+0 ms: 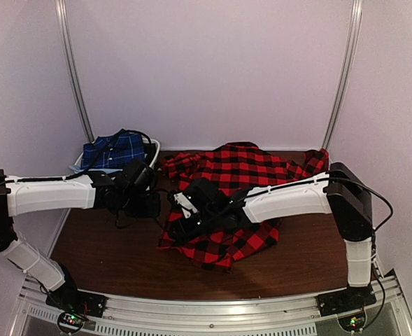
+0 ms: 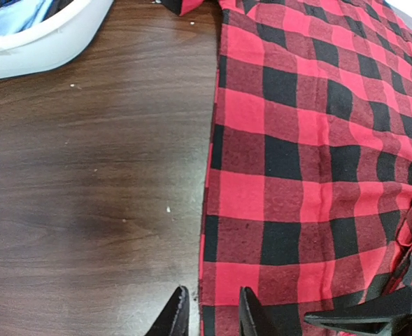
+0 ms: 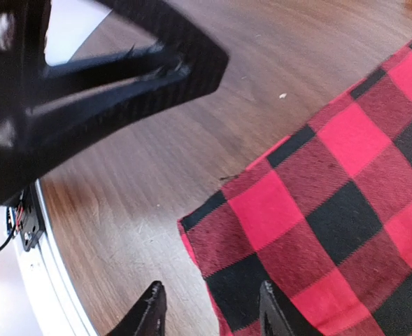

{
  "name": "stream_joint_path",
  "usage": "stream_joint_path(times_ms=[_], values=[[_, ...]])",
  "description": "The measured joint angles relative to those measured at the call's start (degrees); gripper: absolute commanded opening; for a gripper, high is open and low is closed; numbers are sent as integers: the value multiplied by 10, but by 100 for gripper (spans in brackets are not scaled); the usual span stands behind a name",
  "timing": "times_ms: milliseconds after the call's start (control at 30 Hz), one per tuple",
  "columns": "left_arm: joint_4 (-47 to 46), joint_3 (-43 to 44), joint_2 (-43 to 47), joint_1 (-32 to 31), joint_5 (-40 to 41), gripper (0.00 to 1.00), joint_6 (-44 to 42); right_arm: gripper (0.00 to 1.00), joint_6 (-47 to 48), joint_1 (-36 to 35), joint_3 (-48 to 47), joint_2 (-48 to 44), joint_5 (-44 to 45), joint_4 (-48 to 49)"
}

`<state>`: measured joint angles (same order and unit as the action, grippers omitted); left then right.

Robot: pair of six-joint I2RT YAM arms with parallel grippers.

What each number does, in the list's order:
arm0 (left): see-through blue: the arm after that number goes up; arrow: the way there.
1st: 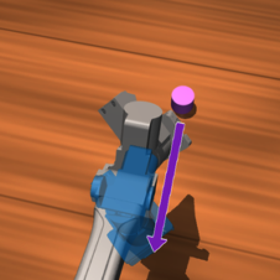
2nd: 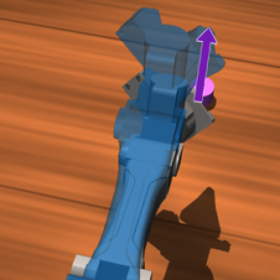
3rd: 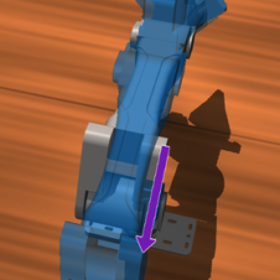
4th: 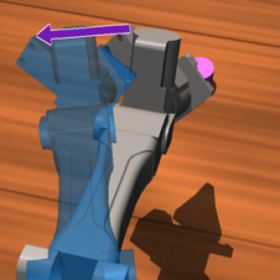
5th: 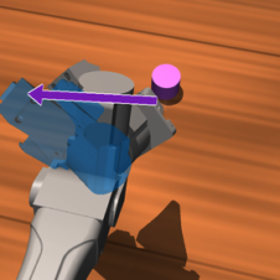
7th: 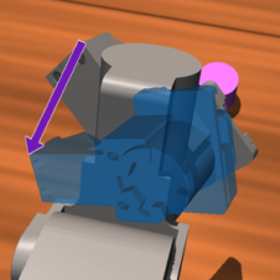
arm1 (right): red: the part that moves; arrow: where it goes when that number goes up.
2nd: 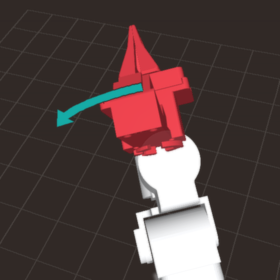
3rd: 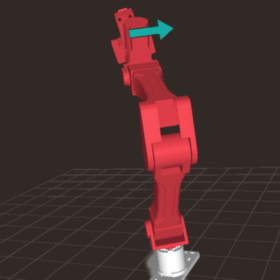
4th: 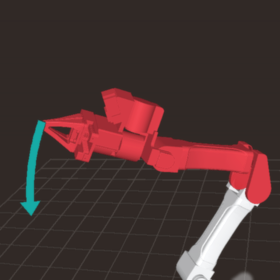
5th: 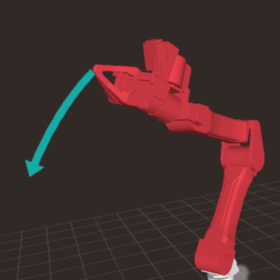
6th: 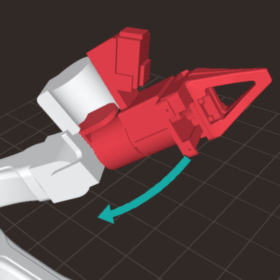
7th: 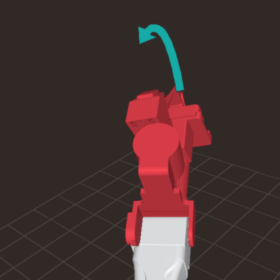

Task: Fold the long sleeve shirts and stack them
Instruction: Flatten out the crumpled shirt at the center of the board.

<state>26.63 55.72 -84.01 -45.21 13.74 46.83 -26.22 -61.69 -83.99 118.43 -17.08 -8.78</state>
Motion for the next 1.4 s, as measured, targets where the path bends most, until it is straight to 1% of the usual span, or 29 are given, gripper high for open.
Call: stream_joint_path(times_ms=[133,333,500,633,800,1000,1133,1200,1267,1300,1367,1400], values=[[-15,4,-14,0,-26,28,-12,50,6,11,35,-49,35,-19],[-55,27,-73,0,-88,28,-35,50,6,77,120,-152,104,-43],[-88,47,-127,0,-140,28,-45,51,5,128,197,-197,152,-57],[-105,57,-164,-1,-166,28,-49,53,5,148,234,-203,191,-85],[-108,58,-193,-2,-177,28,-49,57,3,150,238,-203,233,-109],[-117,49,-199,-2,-177,28,-49,59,1,150,238,-198,263,-131],[-119,34,-199,-2,-177,28,-47,58,-3,148,251,-199,268,-133],[-120,29,-200,-2,-177,28,-47,57,-6,147,263,-199,264,-133],[-122,27,-201,-2,-177,28,-47,53,-8,146,273,-199,257,-133],[-122,27,-201,-2,-177,28,-47,50,-9,145,277,-199,253,-132],[-123,27,-201,-2,-177,28,-47,40,-12,144,282,-199,245,-130],[-123,27,-201,-2,-177,28,-47,31,-11,144,284,-199,244,-129]])
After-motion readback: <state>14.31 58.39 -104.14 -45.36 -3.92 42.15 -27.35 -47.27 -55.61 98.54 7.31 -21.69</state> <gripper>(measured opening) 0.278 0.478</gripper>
